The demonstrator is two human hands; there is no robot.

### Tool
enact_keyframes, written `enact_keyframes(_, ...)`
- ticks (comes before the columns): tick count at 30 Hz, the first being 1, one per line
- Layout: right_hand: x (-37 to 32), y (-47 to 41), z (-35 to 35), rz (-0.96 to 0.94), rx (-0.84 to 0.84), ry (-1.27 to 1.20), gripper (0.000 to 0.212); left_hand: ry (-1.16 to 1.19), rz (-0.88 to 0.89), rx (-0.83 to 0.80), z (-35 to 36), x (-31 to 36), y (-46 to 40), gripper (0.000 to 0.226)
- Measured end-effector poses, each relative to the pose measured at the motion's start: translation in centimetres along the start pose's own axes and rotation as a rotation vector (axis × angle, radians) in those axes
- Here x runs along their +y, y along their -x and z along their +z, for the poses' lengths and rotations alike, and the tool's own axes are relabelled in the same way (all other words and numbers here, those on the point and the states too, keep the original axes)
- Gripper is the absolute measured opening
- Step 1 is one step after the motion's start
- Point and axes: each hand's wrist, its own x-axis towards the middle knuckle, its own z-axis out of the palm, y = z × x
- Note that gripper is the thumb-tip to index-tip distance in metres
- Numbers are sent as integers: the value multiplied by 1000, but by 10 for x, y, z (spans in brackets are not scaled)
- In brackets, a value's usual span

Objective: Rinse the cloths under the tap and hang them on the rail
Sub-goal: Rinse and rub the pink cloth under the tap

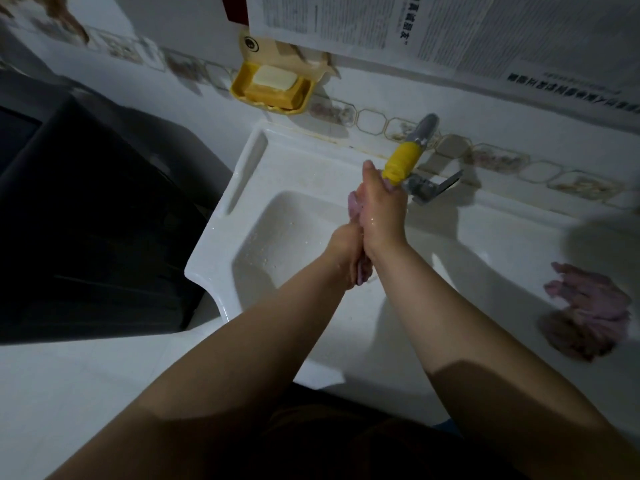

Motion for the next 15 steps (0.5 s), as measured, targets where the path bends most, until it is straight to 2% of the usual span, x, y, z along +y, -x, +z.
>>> enact_keyframes(6, -1, -14, 7, 231, 146, -398, 40, -103, 53, 82, -7, 1, 1, 53)
enact_keyframes(9, 10, -27, -4, 385, 140, -510, 32, -93, 37, 33, -15, 2, -1, 39)
enact_keyframes(11, 14, -39, -19, 391, 112, -389, 29, -39, 28, -72, -28, 8, 2, 33)
enact_keyframes(15, 17, -43, -52, 213, -65, 269, 20, 106, 52, -299, -65, 33, 4, 43)
